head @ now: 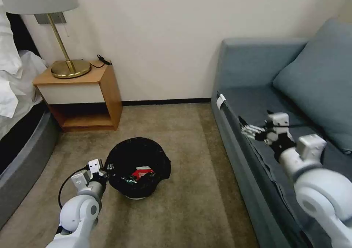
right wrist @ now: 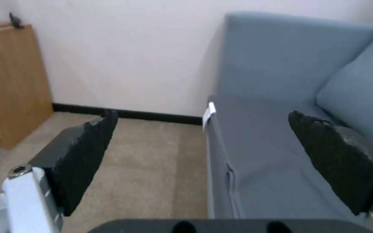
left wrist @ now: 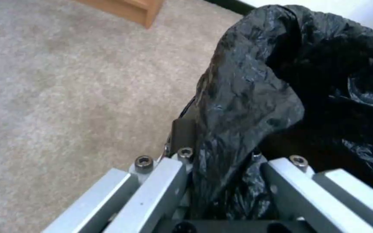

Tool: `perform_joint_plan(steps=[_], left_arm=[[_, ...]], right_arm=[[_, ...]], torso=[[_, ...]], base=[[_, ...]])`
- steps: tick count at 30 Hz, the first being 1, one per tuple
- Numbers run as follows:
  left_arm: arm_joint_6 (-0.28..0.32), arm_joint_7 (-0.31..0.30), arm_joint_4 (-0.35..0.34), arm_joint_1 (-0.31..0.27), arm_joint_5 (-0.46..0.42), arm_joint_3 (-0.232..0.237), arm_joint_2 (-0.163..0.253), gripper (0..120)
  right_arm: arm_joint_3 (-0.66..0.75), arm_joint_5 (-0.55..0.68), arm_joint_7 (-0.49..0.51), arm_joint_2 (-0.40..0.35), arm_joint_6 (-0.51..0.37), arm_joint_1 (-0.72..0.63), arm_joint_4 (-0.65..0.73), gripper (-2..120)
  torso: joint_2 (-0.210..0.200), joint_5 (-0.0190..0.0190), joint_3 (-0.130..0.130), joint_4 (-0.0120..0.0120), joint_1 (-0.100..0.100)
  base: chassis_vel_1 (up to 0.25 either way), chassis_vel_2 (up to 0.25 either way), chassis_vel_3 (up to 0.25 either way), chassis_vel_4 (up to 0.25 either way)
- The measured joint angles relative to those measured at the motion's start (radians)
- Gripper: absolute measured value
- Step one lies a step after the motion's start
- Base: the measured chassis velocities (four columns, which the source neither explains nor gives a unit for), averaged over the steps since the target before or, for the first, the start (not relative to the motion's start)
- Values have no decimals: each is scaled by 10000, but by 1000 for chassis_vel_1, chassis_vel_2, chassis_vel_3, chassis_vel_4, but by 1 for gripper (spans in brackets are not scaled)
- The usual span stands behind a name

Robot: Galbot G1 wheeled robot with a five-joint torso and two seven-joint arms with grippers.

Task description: Pick up the trash bin, then pick up the garbage on the floor and place it into the trash bin.

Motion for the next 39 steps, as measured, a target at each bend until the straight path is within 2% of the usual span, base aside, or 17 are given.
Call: perform_joint_plan(steps=[3, 8, 15, 18, 19, 23, 24, 33, 34, 38, 39], left_arm=[[158, -332, 132, -32, -408, -129, -27, 4], [239, -633, 330, -70, -491, -194, -70, 4], [241, -605, 441, -33, -427, -318, -73, 4], [241, -522, 461, -23, -401, -387, -48, 19], [241, -522, 461, -23, -401, -387, -48, 19], [262, -498, 394, 79, -297, -460, -32, 36], [262, -498, 394, 79, -297, -460, -32, 36], [341, -259, -152, 380, -66, -751, 144, 73], [341, -259, -152, 380, -66, -751, 144, 73], [381, -180, -560, 583, 106, -815, 220, 91], [381, -180, -560, 583, 106, -815, 220, 91]], right_arm=[[425, -250, -247, 315, 100, -548, 289, 100], [746, -568, -550, 696, 170, -1127, 747, 100], [951, -805, -733, 1045, 202, -1582, 1075, 100], [1061, -928, -818, 1273, 227, -1908, 1168, 100], [1061, -928, -818, 1273, 227, -1908, 1168, 100], [1108, -1166, -873, 1532, 263, -2162, 1174, 100], [1108, -1166, -873, 1532, 263, -2162, 1174, 100], [1143, -1279, -947, 1617, 295, -2283, 1163, 100], [1143, -1279, -947, 1617, 295, -2283, 1163, 100], [1152, -1324, -968, 1704, 306, -2325, 1158, 100], [1152, -1324, -968, 1704, 306, -2325, 1158, 100]], torso=[[0, 0, 0, 0, 0], [0, 0, 0, 1, 0], [0, 0, 0, 2, 0], [0, 0, 1, 0, 0], [0, 0, 1, 0, 0], [0, -1, 1, 0, 0], [0, -1, 1, 0, 0], [0, 0, 1, 0, 0], [0, 0, 1, 0, 0], [0, 1, 1, 1, 0], [0, 1, 1, 1, 0]], base=[[0, 0, 0, 0], [0, 0, 0, 0], [0, 0, 0, 0], [0, 0, 0, 0], [0, 0, 0, 0], [0, 0, 0, 0], [0, 0, 0, 0], [0, 0, 0, 0], [0, 0, 0, 0], [0, 0, 0, 0], [0, 0, 0, 0]])
